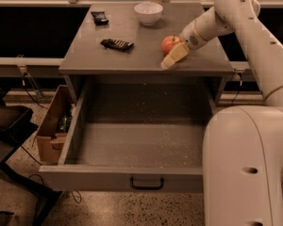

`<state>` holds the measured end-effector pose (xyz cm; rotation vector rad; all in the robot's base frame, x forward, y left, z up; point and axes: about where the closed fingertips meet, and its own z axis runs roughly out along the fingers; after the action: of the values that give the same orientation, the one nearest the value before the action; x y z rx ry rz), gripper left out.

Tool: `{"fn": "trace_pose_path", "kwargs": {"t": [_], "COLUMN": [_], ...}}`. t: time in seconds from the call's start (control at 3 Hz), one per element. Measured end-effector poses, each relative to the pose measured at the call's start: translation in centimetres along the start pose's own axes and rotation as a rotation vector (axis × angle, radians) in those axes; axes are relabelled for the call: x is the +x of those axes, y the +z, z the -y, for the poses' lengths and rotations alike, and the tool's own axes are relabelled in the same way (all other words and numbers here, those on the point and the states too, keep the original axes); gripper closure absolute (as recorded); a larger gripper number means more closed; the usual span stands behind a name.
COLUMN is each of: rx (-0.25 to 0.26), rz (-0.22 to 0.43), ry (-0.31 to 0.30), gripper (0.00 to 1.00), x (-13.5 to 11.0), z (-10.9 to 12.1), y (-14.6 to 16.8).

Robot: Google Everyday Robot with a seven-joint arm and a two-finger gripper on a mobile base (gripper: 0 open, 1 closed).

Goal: Pick apple from top drawer and place on counter

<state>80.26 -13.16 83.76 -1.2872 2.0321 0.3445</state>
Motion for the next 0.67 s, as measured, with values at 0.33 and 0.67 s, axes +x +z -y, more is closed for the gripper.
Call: {"fn": "trace_pose_path", "kwargs": {"t": [0.33, 0.67], "rx": [0.029, 0.136], "rz": [0.030, 0.043], "ry": [-0.103, -0.247], "gripper": [0.00, 0.00], "x": [-3.3, -6.9], "z": [-1.1, -2.8], "y": [-3.1, -8.5]}}
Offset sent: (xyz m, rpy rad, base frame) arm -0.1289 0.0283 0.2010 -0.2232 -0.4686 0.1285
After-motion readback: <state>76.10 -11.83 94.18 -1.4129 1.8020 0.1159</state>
